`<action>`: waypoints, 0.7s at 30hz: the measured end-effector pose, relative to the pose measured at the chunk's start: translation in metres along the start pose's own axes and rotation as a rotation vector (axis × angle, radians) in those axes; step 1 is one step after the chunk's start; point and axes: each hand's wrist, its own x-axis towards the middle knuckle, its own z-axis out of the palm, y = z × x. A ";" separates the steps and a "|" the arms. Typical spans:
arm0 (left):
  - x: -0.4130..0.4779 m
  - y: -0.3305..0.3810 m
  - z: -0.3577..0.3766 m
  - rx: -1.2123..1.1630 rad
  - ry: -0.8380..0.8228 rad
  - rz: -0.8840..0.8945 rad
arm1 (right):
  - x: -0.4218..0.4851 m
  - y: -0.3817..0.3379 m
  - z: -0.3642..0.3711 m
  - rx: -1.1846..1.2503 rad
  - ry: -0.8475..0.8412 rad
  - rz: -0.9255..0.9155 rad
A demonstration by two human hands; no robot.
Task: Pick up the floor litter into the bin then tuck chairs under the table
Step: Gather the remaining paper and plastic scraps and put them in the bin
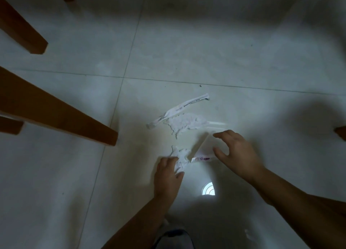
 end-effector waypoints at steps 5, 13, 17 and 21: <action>0.000 -0.010 0.008 -0.002 0.037 0.023 | -0.003 0.007 0.003 0.003 -0.035 -0.002; 0.002 -0.012 0.004 -0.043 0.015 -0.037 | 0.000 0.014 0.007 0.013 -0.023 0.005; 0.001 -0.011 -0.014 -0.153 0.072 -0.086 | 0.005 0.013 0.008 0.027 -0.026 0.031; -0.001 -0.005 -0.042 -0.183 0.180 -0.081 | 0.010 0.009 0.013 0.032 -0.069 0.069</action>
